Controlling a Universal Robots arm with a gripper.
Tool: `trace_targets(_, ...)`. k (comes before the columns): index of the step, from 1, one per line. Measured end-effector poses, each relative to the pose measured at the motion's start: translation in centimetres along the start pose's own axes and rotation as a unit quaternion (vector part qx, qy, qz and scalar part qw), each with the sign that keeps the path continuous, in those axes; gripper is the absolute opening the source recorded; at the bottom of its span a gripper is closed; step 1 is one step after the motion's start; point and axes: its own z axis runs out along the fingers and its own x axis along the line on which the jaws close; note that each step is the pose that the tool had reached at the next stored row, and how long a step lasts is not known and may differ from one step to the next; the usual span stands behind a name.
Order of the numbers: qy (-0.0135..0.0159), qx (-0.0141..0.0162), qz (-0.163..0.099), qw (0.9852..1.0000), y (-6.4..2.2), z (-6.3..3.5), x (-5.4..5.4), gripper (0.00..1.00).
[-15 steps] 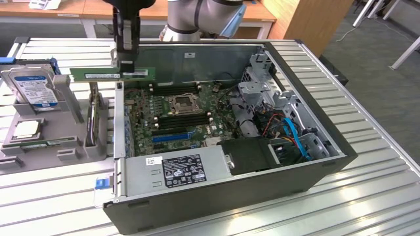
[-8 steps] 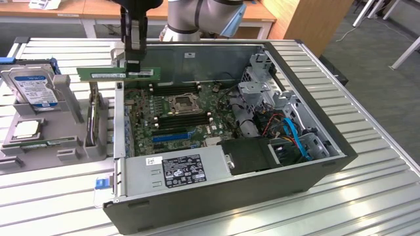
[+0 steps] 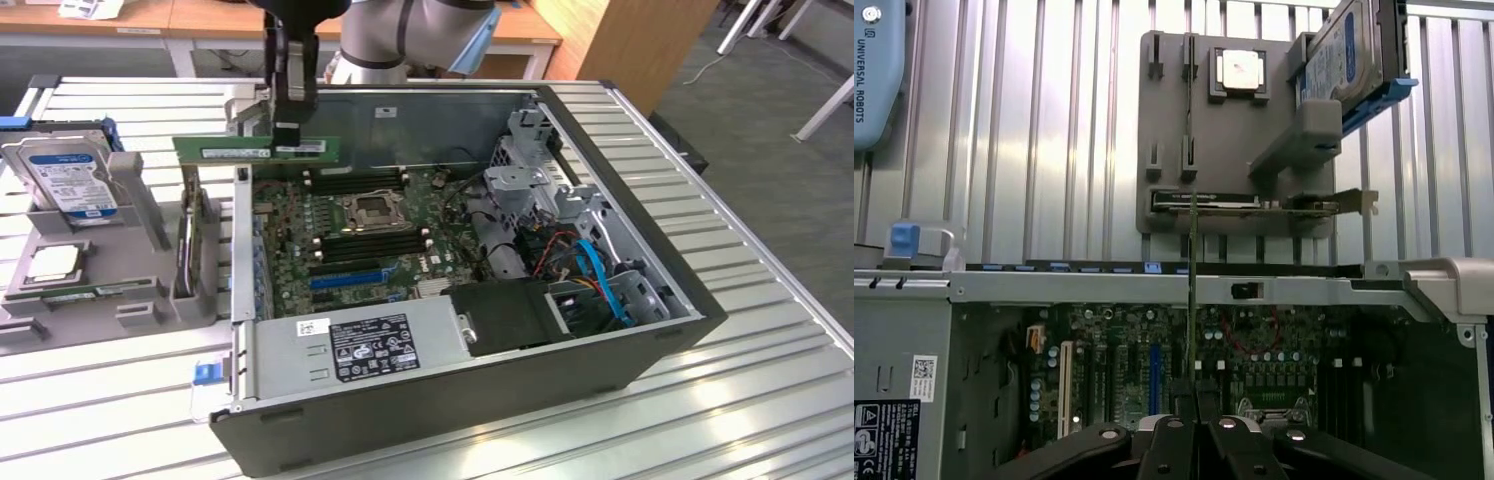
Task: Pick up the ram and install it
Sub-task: 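Pick up the ram and move it above insertion slot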
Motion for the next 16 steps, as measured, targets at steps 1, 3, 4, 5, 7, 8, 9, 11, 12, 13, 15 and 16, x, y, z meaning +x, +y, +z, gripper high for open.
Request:
trace_targets(1,0.0000,-0.0002,0.000,1.0000,-0.16,-0.02,0.00,0.12)
trace_targets(3,0.0000,-0.0005,0.000,1.0000,-0.45,-0.05,0.00,0.12)
trace_targets(4,0.0000,-0.0006,0.000,1.0000,-0.55,-0.07,0.00,0.12)
trace_targets(5,0.0001,-0.0006,0.000,1.0000,-0.57,-0.07,0.00,0.12)
trace_targets(7,0.0000,-0.0006,0.000,1.0000,-0.57,-0.07,0.00,0.12)
trace_targets(8,0.0000,-0.0006,0.000,1.0000,-0.58,-0.07,0.00,0.12)
trace_targets(9,0.0000,-0.0006,0.000,1.0000,-0.58,-0.07,-0.01,0.12)
trace_targets(11,0.0000,-0.0005,0.000,1.0000,-0.58,-0.07,0.00,0.12)
trace_targets(12,0.0000,-0.0002,0.000,1.0000,-0.59,-0.06,-0.01,0.12)
trace_targets(13,-0.0001,0.0002,0.000,1.0000,-0.59,-0.06,-0.01,0.12)
trace_targets(15,0.0001,0.0010,-0.001,1.0000,-0.59,-0.07,-0.01,0.12)
trace_targets(16,0.0001,0.0016,-0.001,1.0000,-0.59,-0.07,-0.01,0.12)
